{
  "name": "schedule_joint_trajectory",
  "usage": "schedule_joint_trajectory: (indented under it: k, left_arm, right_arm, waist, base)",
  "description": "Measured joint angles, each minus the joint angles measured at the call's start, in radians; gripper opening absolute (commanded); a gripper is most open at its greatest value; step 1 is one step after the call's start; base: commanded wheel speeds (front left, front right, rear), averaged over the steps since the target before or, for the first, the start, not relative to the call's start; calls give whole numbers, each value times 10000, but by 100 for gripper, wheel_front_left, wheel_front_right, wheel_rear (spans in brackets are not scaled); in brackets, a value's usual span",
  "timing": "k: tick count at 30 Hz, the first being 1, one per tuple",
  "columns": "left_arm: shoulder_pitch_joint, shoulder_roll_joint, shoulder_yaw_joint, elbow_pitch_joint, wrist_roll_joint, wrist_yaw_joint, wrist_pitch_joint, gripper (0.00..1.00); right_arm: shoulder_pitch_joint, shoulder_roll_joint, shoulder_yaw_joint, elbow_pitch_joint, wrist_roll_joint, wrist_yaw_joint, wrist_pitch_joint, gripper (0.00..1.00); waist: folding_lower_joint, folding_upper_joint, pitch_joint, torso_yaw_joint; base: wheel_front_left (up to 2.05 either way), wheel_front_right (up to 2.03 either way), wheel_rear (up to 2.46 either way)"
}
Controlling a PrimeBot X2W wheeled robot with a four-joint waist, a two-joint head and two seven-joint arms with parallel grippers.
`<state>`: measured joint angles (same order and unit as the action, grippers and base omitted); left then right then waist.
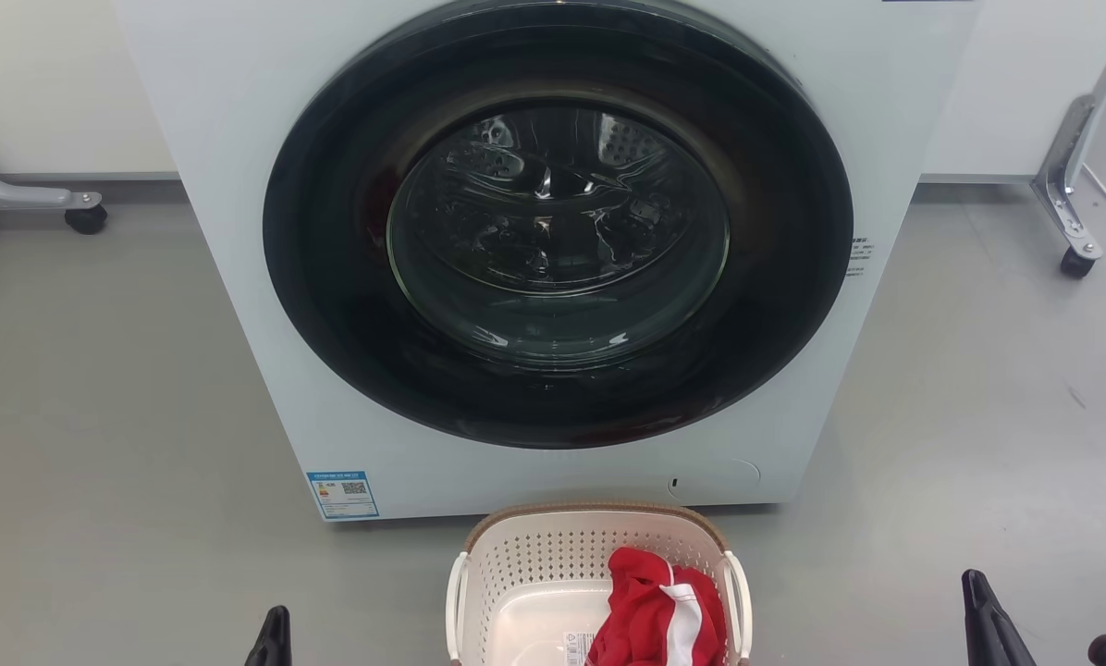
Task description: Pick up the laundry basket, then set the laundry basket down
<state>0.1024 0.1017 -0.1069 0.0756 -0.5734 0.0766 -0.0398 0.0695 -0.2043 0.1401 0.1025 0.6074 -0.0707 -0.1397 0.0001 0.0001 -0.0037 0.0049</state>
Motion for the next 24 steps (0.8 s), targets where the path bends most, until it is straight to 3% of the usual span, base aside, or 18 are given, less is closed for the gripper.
schedule_joint_trajectory:
  k: [24]
  left_arm:
    - [-567,-150,637,681,-3223,-606,510,0]
  right_arm:
    - [-457,518,-884,621,3158,564,871,0]
  waist:
    - [0,0,17,-16]
  base:
    - [0,0,0]
